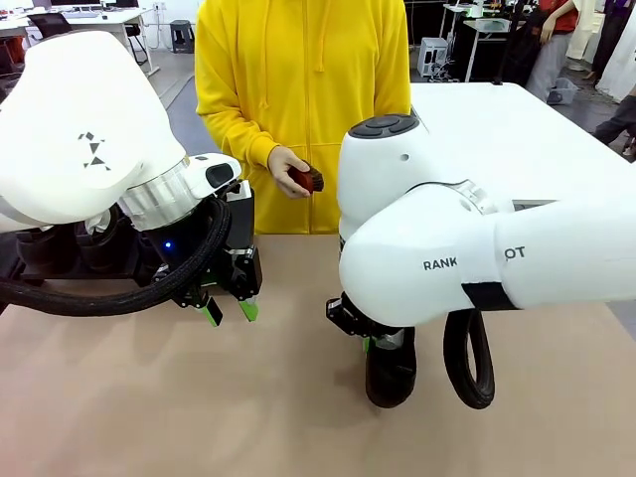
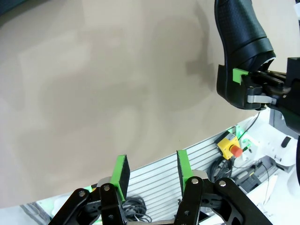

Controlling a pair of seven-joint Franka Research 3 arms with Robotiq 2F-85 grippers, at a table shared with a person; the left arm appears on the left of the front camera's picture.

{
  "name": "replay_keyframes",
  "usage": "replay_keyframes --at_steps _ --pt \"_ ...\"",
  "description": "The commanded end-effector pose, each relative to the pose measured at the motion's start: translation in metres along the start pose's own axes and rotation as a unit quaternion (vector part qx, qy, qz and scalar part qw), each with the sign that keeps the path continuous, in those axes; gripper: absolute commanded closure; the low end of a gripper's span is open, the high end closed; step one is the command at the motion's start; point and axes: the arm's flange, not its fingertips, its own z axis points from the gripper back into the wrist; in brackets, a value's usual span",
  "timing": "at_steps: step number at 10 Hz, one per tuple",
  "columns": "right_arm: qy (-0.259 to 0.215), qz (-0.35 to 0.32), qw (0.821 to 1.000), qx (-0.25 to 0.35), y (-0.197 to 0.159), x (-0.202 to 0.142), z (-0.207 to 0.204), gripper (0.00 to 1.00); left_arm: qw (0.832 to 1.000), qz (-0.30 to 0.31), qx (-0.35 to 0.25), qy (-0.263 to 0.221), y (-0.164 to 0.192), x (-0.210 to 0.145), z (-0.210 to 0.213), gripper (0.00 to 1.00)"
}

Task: Organize the shoes by placing them on the stand.
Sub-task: Pick up one Shoe and place it in the middle of the table.

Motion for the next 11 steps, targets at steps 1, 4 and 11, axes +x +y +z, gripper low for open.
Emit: replay_keyframes --at_steps 1,4,11 --pt "0.002 -0.005 1.000 -0.011 -0.001 0.003 -0.008 0.97 1.000 -0.002 -0.001 -0.001 0.001 0.001 0.001 0.45" --pt "0.028 -0.002 1.000 -0.009 -0.001 0.002 -0.026 0.50 1.000 -0.002 -0.001 -0.001 0.001 0.001 0.001 0.45" --pt "0.031 -0.002 0.999 0.021 -0.020 -0.009 0.016 0.00 1.000 -0.002 -0.001 -0.001 0.001 0.001 0.001 0.45"
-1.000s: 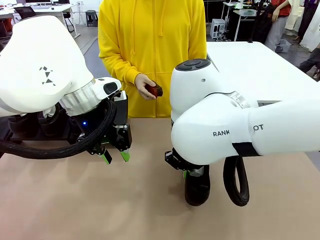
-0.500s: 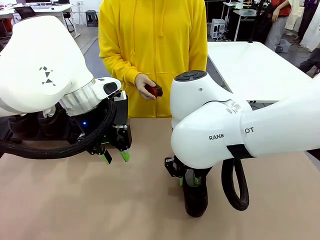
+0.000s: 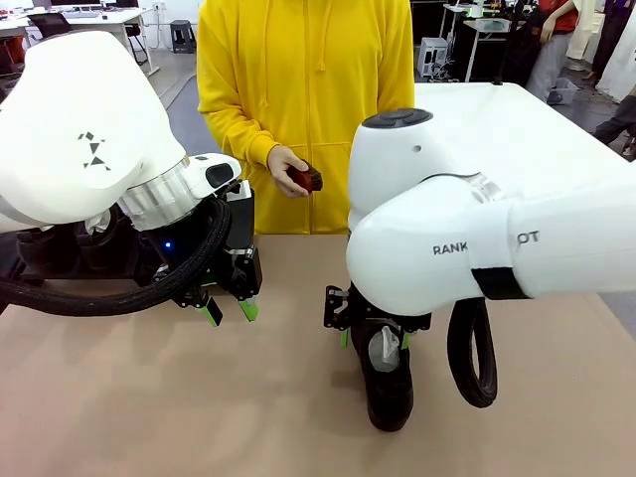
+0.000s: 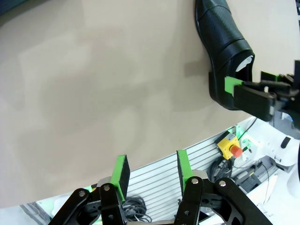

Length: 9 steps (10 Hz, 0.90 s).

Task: Organize the shoes by placing them on the stand.
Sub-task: Pick up one Shoe and place it in the middle of the table, then place the Shoe from the middle of the table onto the Shoes Stand.

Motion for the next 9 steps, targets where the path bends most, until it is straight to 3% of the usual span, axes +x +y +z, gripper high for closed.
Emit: replay_keyframes --at_steps 1,9 --pt "-0.002 0.000 1.000 -0.005 0.0020 0.0041 -0.0107 0.00 1.000 -0.002 -0.001 -0.001 0.0013 0.0006 0.0009 0.45" --pt "-0.002 0.000 1.000 -0.005 0.0020 0.0041 -0.0107 0.00 1.000 -0.002 -0.001 -0.001 0.0013 0.0006 0.0009 0.45"
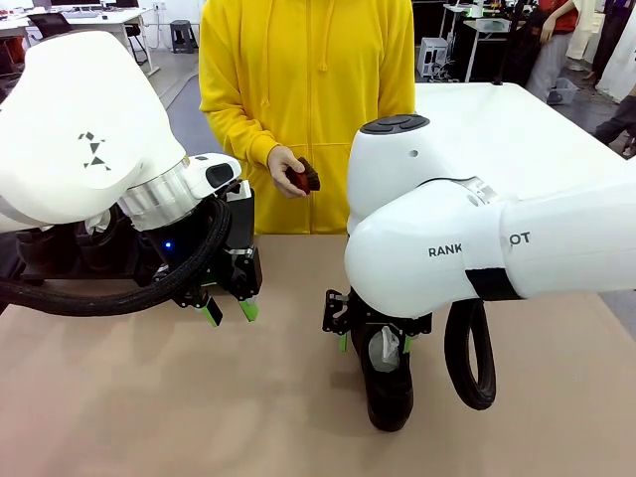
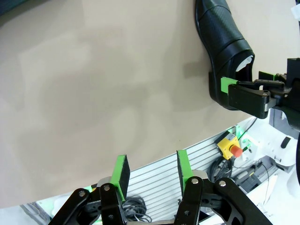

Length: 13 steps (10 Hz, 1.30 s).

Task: Organize the shoes by placing them on the stand.
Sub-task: Place the Shoe from the middle of the table onto the Shoes Stand.

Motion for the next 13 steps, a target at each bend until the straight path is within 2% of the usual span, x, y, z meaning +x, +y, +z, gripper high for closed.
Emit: replay_keyframes --at_steps 1,2,4,5,6,8,10,11,12,13 --pt "-0.011 -0.002 1.000 0.001 0.001 0.002 0.002 0.00 1.000 -0.002 -0.001 -0.001 0.001 0.001 0.001 0.45" --pt "0.000 0.000 1.000 0.000 0.000 0.000 0.000 0.00 1.000 -0.002 -0.001 -0.001 0.001 0.001 0.001 0.45" --pt "-0.063 -0.022 0.997 0.037 -0.062 0.007 0.056 0.00 1.000 -0.002 -0.001 -0.001 0.001 0.001 0.001 0.45" --pt "-0.078 -0.049 0.994 0.059 -0.096 0.014 0.074 0.00 1.000 0.000 0.000 0.000 0.000 0.000 0.000 0.45" --pt "-0.086 -0.089 0.989 0.077 -0.128 0.021 0.083 0.00 0.999 0.016 0.028 -0.016 -0.017 -0.009 -0.011 0.45" --pt "-0.092 -0.171 0.976 0.094 -0.183 0.036 0.086 0.00 0.995 0.064 0.059 -0.045 -0.048 -0.021 -0.032 0.45" --pt "-0.073 -0.251 0.962 0.079 -0.220 0.053 0.072 0.00 0.989 0.121 0.067 -0.052 -0.066 -0.024 -0.051 0.45" --pt "-0.058 -0.310 0.947 0.060 -0.236 0.060 0.062 0.00 0.986 0.135 0.068 -0.063 -0.073 -0.025 -0.060 0.45" --pt "-0.079 -0.216 0.970 0.076 -0.223 0.048 0.084 0.00 0.984 0.149 0.065 -0.075 -0.080 -0.020 -0.070 0.45" --pt "-0.079 -0.216 0.970 0.076 -0.223 0.048 0.084 0.00 0.982 0.145 0.063 -0.106 -0.092 -0.015 -0.076 0.45"
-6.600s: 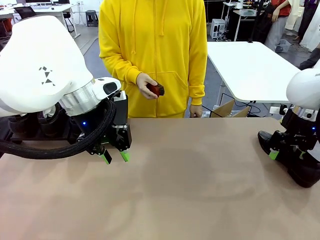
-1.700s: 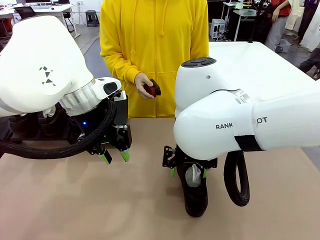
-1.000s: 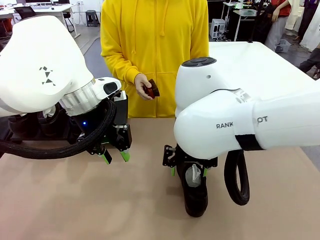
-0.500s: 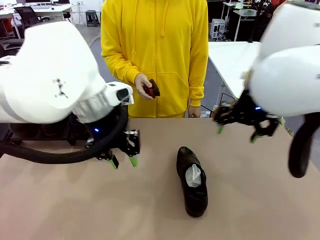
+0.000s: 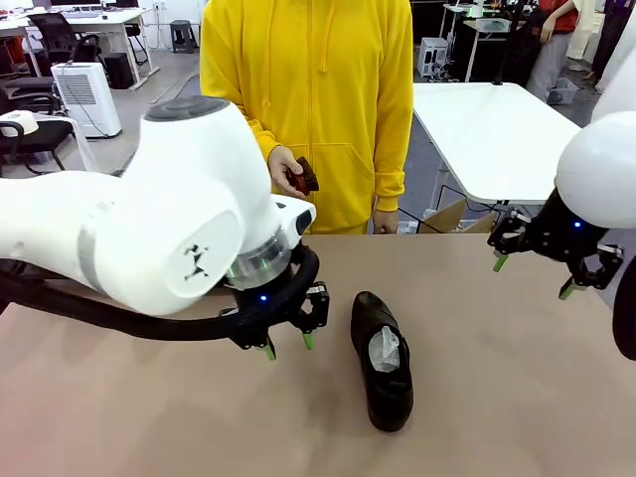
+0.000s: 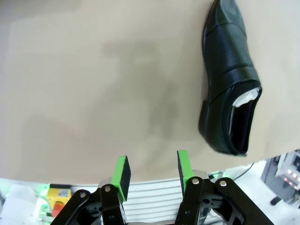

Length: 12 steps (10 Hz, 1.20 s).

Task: Organize the shoes by placing them on the stand.
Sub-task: Place the Shoe from the middle of the table onto the Shoes Stand.

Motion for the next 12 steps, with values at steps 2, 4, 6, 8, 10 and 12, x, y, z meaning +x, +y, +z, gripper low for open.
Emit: replay_keyframes --at_steps 2,4,6,8,10,12 --pt "-0.004 0.032 0.999 0.014 0.012 -0.011 0.011 0.00 0.997 -0.050 -0.008 -0.051 -0.039 0.008 -0.021 0.45" --pt "-0.004 0.032 0.999 0.014 0.012 -0.011 0.011 0.00 0.993 -0.103 0.009 -0.053 -0.065 0.007 -0.035 0.45" --pt "-0.004 0.032 0.999 0.014 0.012 -0.011 0.011 0.00 0.990 -0.136 0.016 -0.045 -0.083 0.004 -0.047 0.45" --pt "-0.004 0.032 0.999 0.014 0.012 -0.011 0.011 0.00 0.988 -0.151 0.014 -0.042 -0.096 0.002 -0.056 0.45" --pt "-0.004 0.032 0.999 0.014 0.012 -0.011 0.011 0.00 0.988 -0.150 0.015 -0.037 -0.103 -0.001 -0.062 0.45" --pt "-0.004 0.032 0.999 0.014 0.012 -0.011 0.011 0.00 0.990 -0.136 0.037 -0.024 -0.112 0.000 -0.082 0.45"
